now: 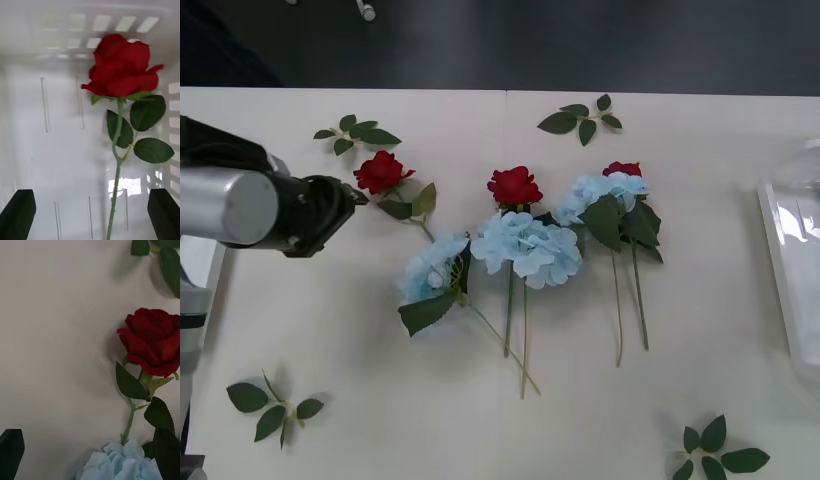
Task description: Put the red flowers into the right box and the blue flowers into the left box
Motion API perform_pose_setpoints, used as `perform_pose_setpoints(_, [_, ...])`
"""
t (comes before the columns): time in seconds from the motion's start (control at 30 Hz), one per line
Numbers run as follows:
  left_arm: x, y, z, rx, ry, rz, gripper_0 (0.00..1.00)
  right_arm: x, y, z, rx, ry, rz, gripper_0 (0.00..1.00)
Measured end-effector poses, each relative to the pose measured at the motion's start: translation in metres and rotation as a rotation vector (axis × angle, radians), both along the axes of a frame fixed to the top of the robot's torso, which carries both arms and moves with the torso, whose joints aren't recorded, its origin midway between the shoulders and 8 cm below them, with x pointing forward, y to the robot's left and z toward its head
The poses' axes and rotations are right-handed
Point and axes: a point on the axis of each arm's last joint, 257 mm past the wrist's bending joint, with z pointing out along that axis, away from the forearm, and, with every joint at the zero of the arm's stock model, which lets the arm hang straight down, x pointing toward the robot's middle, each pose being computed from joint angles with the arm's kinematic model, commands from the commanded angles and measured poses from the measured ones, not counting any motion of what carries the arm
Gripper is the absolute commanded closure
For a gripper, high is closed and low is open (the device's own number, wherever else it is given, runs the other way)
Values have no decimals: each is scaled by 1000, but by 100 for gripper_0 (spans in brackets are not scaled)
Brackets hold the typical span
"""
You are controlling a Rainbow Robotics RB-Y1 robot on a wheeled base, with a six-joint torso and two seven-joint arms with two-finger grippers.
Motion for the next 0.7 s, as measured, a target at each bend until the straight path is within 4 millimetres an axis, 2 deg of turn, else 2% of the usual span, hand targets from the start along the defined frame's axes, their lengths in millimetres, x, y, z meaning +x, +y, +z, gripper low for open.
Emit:
perform_pose_setpoints(0.1, [3, -30, -1, 15, 8, -5, 0, 5, 26, 11, 32, -5, 72, 12])
perform_pose_setpoints(0.2, [10, -47, -2, 56, 11, -37, 0, 11, 55, 21, 97, -27, 135, 12])
perform_pose_setpoints(0.53, [41, -68, -16, 87, 55, 1, 0, 1, 160, 30, 225, -2, 387, 12])
perform_pose_setpoints(0.7, [51, -73, -28, 102, 68, 9, 0, -6, 215, 18, 306, 5, 467, 12])
